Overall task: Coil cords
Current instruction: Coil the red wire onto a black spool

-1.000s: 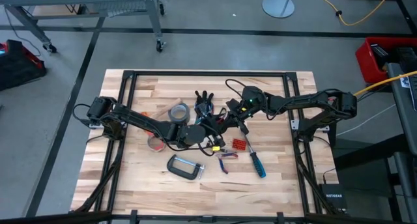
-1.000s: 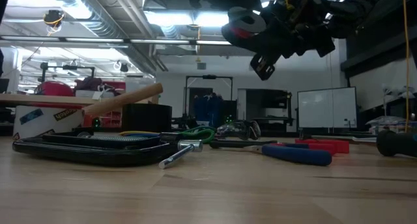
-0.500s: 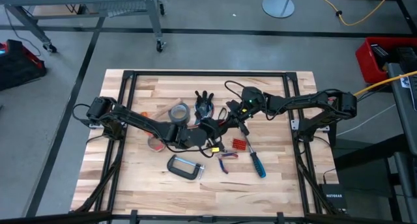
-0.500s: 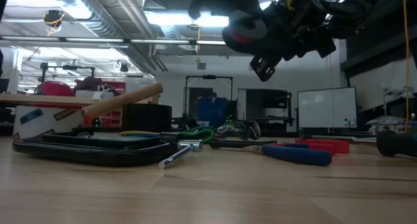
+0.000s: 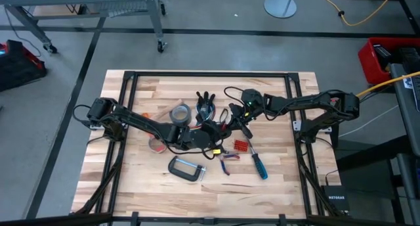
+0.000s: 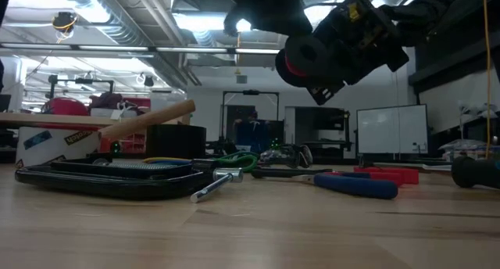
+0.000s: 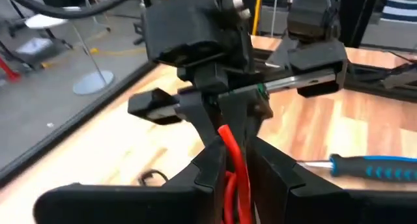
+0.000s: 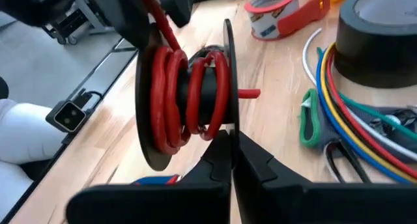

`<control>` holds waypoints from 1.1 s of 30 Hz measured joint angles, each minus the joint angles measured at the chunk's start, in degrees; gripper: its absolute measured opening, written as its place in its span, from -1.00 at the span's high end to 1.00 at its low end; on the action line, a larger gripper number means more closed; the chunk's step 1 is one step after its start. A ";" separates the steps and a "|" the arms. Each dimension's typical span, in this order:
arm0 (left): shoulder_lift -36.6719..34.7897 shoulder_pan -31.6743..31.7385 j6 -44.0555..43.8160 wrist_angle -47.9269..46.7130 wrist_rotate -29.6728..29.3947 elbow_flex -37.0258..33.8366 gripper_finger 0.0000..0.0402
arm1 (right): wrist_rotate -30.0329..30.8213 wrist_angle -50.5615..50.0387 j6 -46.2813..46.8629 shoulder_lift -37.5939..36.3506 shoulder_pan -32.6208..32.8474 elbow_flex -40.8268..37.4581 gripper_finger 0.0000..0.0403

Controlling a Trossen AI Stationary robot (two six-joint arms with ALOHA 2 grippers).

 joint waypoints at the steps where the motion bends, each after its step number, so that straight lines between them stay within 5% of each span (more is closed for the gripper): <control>1: 0.00 0.00 -0.79 -0.41 0.75 0.00 0.74 | 0.14 -0.05 0.00 0.00 0.00 0.00 1.00; 22: -0.11 0.07 -7.59 -3.48 7.69 0.07 0.75 | 1.39 0.59 2.22 0.04 0.02 -0.07 1.00; 33: -1.91 0.00 1.89 0.19 1.44 -0.17 0.74 | 2.07 1.63 3.55 -0.03 -0.09 0.11 1.00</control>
